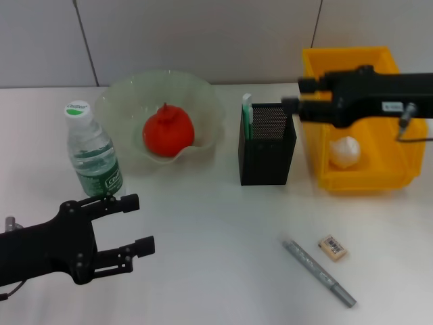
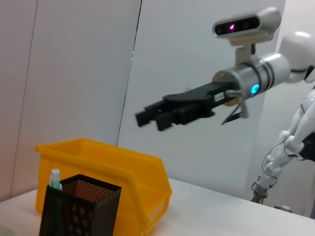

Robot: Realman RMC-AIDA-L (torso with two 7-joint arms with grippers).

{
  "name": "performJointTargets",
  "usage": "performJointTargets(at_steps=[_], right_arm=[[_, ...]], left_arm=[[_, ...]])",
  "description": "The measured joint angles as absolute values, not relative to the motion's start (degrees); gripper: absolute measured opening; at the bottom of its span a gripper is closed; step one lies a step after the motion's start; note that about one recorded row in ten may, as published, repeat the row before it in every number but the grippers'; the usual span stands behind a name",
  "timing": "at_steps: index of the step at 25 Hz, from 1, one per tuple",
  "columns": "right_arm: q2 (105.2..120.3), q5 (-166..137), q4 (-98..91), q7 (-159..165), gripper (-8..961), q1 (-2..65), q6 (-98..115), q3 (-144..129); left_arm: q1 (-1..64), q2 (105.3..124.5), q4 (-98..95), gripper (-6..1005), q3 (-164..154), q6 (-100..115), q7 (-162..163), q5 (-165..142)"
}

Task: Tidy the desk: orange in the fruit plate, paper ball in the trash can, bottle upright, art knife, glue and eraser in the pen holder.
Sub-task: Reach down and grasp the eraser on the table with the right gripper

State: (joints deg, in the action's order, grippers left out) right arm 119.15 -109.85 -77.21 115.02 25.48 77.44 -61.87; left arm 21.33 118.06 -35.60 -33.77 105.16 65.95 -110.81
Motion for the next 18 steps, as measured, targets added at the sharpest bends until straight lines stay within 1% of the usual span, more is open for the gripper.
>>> performJointTargets(at_steps=[5,8,13,18], right_arm=[[119.13,-126.37,-92.64,135.29,536,26.89,91.75,-63.87],[119.12,-133.91,-95.65,143.22,541,29.16,97.69,-66.89],[119.19,-142.23,-91.06,150.49,548,33.75,103.66,-71.07],[119.3,-148.06,-80.45,151.93,554,36.76,102.05,-73.72]], left_arm=[[21.07,118.05,-35.48,786,-34.46,105.97,66.01,-111.01],[21.11,118.08,-35.11,786,-34.46,105.99,66.16,-111.25],[21.45,118.03,-34.98,786,-34.46,105.88,66.95,-111.52],[21.57,118.08,-34.92,786,-34.46,105.54,66.97,-111.54]])
